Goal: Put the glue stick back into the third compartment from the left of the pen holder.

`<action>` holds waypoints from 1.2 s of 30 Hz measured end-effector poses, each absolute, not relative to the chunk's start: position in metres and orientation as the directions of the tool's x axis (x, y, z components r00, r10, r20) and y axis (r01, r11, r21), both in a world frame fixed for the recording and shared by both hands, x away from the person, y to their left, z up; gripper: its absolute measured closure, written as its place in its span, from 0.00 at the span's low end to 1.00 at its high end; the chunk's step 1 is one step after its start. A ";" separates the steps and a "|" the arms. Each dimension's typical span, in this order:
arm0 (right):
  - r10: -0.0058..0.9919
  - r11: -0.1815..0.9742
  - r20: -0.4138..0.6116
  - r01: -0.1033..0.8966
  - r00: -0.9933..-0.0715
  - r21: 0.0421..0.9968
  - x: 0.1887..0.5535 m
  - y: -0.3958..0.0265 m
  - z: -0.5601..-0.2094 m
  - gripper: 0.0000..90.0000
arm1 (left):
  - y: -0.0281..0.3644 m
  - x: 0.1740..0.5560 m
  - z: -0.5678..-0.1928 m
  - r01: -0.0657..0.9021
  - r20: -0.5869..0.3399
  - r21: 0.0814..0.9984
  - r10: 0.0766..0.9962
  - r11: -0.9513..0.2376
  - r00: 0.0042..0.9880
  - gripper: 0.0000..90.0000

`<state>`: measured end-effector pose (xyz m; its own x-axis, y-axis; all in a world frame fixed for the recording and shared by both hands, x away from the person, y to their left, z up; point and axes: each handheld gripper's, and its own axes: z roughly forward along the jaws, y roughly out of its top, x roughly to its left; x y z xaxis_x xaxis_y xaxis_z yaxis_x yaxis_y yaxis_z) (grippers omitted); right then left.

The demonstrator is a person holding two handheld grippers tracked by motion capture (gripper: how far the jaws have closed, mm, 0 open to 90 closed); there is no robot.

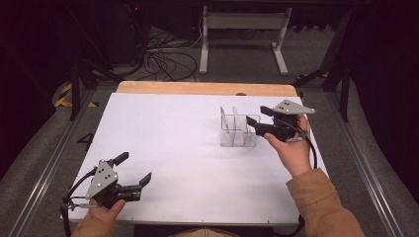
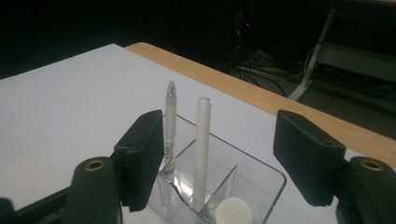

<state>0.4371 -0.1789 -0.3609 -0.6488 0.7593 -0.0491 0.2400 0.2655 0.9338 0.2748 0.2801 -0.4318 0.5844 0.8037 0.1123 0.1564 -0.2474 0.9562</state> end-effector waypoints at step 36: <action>0.608 0.301 -0.089 0.125 -0.789 0.945 0.367 -0.199 -0.377 0.28 | 0.280 0.274 -0.431 0.153 0.111 0.958 0.806 -0.242 0.581 0.07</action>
